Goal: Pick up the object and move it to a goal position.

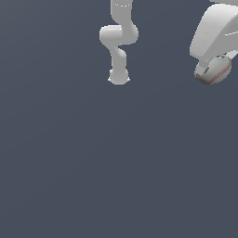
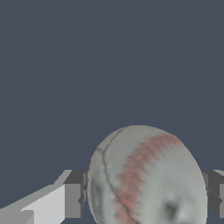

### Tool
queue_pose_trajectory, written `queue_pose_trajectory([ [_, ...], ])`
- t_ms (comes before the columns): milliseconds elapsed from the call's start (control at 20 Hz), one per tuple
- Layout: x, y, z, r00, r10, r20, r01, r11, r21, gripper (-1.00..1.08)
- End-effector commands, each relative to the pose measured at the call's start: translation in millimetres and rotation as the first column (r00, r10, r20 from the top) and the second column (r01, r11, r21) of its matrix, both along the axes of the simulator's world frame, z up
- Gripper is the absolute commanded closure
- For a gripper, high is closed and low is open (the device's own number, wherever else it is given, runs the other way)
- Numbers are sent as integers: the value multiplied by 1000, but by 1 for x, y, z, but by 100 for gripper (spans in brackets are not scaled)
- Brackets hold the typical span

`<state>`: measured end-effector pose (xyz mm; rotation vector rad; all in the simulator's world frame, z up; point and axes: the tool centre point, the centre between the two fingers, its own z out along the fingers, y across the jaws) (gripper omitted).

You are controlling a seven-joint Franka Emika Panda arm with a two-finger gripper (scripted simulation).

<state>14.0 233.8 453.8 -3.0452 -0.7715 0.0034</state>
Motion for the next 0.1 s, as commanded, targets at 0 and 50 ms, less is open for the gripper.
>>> queue_pose_trajectory([
  [0, 0, 1, 3, 1000, 0, 2, 0, 1000, 0, 108],
  [50, 0, 1, 3, 1000, 0, 2, 0, 1000, 0, 108],
])
